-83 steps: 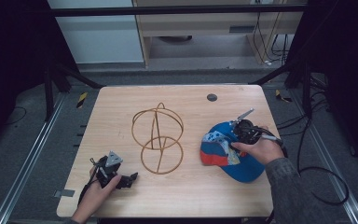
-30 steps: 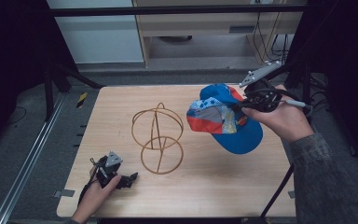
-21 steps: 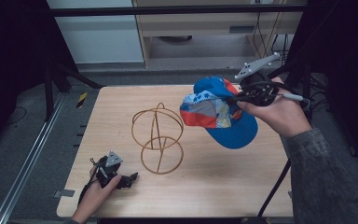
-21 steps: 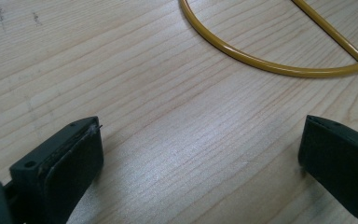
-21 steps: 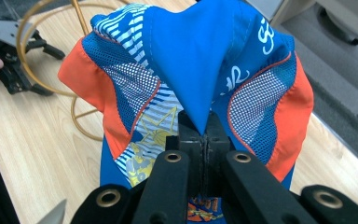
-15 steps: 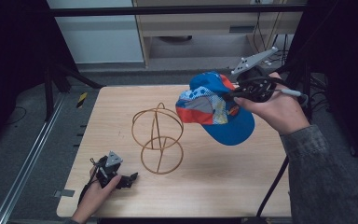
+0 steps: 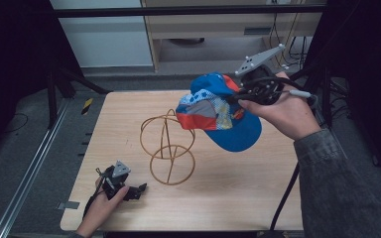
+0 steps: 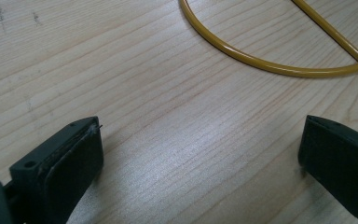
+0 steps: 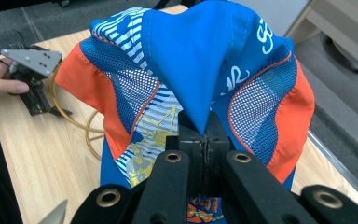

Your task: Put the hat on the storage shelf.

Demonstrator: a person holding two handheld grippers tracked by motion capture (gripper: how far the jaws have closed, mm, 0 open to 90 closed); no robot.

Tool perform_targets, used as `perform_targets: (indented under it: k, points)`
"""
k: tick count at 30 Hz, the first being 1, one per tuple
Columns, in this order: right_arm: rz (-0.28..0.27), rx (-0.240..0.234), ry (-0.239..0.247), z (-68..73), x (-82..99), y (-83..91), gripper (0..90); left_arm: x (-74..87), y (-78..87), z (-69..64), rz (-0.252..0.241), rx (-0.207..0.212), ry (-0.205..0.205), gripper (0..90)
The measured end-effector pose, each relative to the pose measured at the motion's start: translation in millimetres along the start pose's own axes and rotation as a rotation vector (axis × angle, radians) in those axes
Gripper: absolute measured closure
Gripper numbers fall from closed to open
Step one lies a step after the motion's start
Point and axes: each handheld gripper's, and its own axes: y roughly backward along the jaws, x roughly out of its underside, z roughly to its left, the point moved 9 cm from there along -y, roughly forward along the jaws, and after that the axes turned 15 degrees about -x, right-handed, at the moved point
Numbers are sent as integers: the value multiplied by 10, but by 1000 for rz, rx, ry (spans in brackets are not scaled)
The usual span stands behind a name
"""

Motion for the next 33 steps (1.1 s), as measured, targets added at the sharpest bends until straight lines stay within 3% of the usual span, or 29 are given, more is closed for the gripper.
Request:
perform_targets:
  k: [10, 33]
  points:
    - [-4, -45, 63, 140, -346, -358, 897, 1, 0, 2, 0, -1, -3, 0]
    - [28, -106, 117, 338, -679, -809, 897, -2, 0, -10, -1, 2, 0, 0]
